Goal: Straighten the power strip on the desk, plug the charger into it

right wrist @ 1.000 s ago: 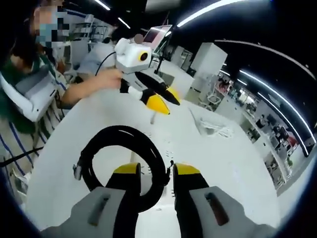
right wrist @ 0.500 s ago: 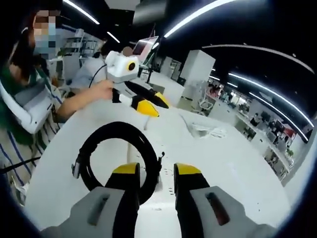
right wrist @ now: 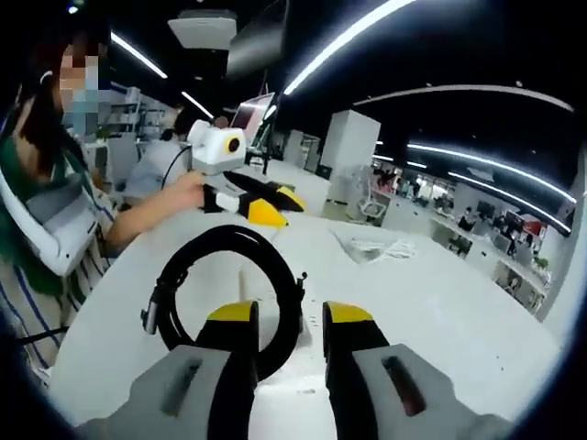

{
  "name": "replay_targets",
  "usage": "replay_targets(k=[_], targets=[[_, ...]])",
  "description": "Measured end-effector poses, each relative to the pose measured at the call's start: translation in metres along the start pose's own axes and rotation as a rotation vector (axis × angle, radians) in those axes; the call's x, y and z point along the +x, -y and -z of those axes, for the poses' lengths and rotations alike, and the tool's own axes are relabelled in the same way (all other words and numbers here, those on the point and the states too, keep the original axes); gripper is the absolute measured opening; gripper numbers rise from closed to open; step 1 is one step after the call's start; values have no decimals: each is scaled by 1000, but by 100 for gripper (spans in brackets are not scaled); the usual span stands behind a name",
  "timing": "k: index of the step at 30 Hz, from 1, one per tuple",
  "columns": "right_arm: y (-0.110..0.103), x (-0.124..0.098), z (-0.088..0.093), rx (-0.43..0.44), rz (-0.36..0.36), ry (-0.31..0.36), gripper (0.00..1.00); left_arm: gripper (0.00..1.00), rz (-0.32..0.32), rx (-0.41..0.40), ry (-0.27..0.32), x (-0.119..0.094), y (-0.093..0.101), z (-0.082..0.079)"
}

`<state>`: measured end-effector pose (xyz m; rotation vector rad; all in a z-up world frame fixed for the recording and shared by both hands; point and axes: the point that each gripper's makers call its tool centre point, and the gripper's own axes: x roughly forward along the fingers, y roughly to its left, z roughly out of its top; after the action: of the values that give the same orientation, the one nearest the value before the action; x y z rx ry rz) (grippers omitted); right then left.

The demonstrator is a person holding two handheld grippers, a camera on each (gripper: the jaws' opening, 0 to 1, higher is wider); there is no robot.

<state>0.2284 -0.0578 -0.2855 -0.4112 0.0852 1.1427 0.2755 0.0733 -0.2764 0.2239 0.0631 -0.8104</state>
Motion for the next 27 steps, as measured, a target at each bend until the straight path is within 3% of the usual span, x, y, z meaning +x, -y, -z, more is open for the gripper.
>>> replay_targets(k=[8, 12, 23, 27], targets=[[10, -11, -15, 23, 67, 98, 28, 27, 29, -25, -2, -5, -4, -2], [15, -17, -12, 50, 88, 114, 28, 27, 41, -35, -23, -8, -19, -4], [24, -34, -12, 70, 128, 135, 32, 27, 85, -91, -57, -10, -9, 8], [23, -41, -12, 94, 90, 171, 32, 27, 100, -119, -75, -8, -4, 14]])
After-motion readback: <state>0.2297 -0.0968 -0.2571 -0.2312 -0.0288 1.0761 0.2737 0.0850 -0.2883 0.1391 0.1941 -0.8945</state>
